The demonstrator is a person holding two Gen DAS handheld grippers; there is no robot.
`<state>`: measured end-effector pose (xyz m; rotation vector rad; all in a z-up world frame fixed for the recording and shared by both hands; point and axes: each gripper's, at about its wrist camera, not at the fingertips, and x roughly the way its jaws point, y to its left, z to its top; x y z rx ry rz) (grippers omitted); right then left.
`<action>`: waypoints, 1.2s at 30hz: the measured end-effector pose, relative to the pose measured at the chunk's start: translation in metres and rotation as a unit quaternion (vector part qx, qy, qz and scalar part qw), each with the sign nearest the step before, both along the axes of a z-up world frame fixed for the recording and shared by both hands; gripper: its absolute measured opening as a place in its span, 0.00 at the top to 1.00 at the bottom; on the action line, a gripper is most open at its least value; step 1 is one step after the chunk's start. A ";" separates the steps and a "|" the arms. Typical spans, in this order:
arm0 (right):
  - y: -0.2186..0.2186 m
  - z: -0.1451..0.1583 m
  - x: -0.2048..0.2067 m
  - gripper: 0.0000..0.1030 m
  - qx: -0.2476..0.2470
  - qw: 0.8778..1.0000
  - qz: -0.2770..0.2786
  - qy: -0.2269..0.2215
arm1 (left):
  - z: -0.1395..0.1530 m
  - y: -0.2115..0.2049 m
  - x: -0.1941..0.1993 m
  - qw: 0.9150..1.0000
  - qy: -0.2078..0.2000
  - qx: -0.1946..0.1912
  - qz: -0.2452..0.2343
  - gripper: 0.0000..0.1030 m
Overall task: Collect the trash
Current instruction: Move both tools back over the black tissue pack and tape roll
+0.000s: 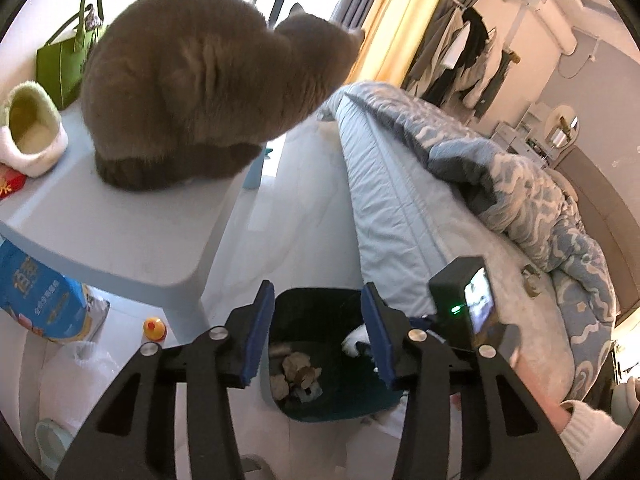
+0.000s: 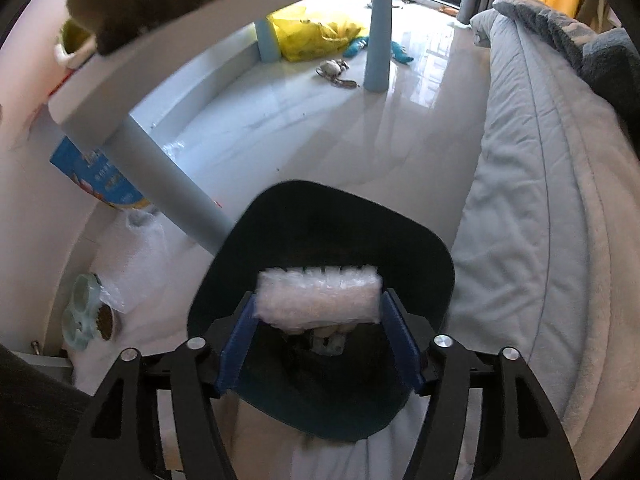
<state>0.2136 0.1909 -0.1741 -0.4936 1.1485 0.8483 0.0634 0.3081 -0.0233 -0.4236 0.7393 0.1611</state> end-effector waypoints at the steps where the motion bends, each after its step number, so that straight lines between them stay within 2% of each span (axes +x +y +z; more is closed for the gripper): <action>1: 0.000 0.000 -0.001 0.28 -0.001 1.000 -0.001 -0.001 | 0.002 0.000 -0.001 1.000 -0.004 0.000 -0.001 0.54; 10: -0.005 0.015 -0.001 0.28 0.023 1.000 -0.002 -0.008 | 0.021 -0.011 0.000 0.999 -0.033 0.005 -0.013 0.54; 20: -0.026 0.072 -0.002 0.28 0.105 0.993 0.006 -0.050 | 0.045 -0.040 0.013 0.997 -0.066 0.017 -0.033 0.55; 27: -0.060 0.102 0.005 0.28 0.139 0.987 0.000 -0.075 | 0.057 -0.070 0.027 0.995 -0.081 0.024 -0.049 0.56; 36: -0.117 0.136 0.020 0.26 0.151 0.981 -0.035 -0.118 | 0.065 -0.109 0.049 0.993 -0.093 0.018 -0.072 0.56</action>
